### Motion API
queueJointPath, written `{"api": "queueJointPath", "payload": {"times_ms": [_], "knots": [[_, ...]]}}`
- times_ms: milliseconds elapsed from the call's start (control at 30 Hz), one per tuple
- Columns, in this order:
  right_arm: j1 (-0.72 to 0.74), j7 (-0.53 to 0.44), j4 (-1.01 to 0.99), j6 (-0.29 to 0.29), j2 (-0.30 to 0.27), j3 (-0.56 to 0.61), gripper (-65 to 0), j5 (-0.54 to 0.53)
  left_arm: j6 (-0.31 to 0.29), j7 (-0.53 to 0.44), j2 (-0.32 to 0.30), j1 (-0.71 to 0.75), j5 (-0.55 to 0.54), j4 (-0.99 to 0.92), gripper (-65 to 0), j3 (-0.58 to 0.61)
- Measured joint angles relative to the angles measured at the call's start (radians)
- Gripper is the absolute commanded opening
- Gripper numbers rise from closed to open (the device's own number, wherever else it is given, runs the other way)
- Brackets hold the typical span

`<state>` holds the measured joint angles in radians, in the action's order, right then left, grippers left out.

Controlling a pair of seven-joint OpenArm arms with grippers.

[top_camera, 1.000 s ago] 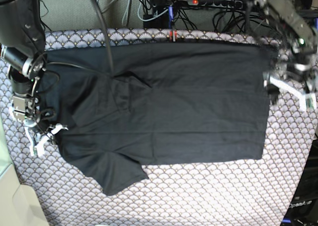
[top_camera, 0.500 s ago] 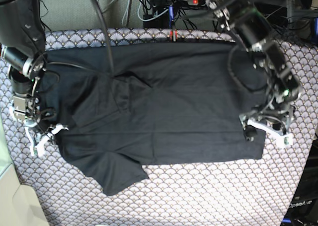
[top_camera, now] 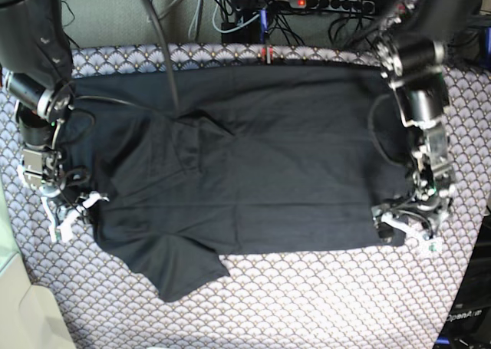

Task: Fold the T-shirt properly
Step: 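Lower the left gripper to the shirt's opposite side edge, then grasp both side edges of the shirt with both grippers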

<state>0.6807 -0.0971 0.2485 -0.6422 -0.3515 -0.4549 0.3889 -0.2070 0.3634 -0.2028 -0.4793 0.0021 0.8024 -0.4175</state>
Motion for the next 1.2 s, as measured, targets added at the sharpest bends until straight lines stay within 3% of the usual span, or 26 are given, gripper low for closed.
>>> {"api": "queueJointPath", "payload": {"times_ms": [267,500,833,900,967,1100,1133,1200], "knots": [[-0.027,-0.028,0.005,0.000,-0.001,0.000,-65.0,-0.009,0.009,-0.216,-0.060,-0.108,0.003,-0.365,-3.1,0.079],[-0.039,-0.041,0.008,0.000,0.000,0.000,-65.0,-0.018,0.002,-0.381,-0.054,-0.161,0.001,-0.515,-3.2,0.183],[-0.042,-0.045,0.009,0.000,-0.001,0.000,-65.0,-0.020,0.005,-0.398,-0.055,-0.166,0.001,-0.534,-4.2,0.190],[-0.042,-0.045,0.009,0.000,-0.001,0.000,-65.0,-0.020,0.005,-0.399,-0.055,-0.165,0.001,-0.534,-11.6,0.191],[-0.042,-0.045,0.009,0.000,-0.001,0.000,-65.0,-0.020,0.006,-0.404,-0.055,-0.158,-0.006,-0.534,-24.5,0.189],[-0.042,-0.045,0.009,0.000,-0.001,0.000,-65.0,-0.020,0.009,-0.428,-0.050,-0.148,-0.013,-0.533,-59.6,0.185],[-0.042,-0.046,0.009,0.000,-0.001,0.000,-65.0,-0.020,0.009,-0.427,-0.047,-0.148,-0.014,-0.533,-65.0,0.185],[-0.042,-0.045,0.009,0.000,-0.001,0.000,-65.0,-0.020,0.051,-0.427,-0.042,-0.148,-0.013,-0.532,-65.0,0.185]]}}
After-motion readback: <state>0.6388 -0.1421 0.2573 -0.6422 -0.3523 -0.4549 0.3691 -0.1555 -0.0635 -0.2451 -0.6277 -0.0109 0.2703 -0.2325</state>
